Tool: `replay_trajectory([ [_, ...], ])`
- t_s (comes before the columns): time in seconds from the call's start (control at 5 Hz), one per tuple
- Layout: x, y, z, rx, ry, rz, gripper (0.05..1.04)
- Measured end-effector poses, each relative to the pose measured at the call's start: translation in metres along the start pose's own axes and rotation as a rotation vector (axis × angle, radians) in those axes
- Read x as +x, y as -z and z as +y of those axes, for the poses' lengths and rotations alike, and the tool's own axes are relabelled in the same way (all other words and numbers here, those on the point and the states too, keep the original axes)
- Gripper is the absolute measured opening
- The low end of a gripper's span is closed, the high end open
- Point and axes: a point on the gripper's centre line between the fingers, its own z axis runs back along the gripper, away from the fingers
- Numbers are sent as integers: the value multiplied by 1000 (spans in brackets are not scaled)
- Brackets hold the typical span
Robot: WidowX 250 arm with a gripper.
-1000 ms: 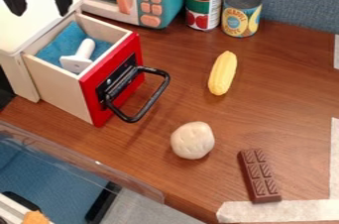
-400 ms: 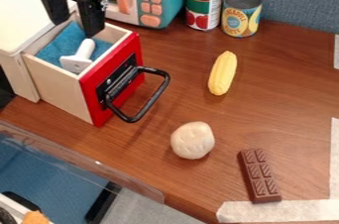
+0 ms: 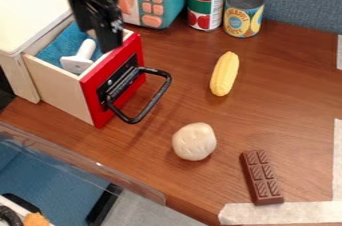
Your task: Close the drawer
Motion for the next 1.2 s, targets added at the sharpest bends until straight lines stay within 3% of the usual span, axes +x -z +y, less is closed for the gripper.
replay_trajectory([
  [0.2, 5, 4, -20, -11, 239, -26, 1000],
  [0.6, 20, 5, -59, -4, 561, 13, 1000],
  [0.8, 27, 25, -71, -43, 688, 18, 1000],
  [1.0, 33, 40, -73, -85, 760, -25, 999],
  [1.2, 33, 59, -71, -124, 764, -9, 1000],
])
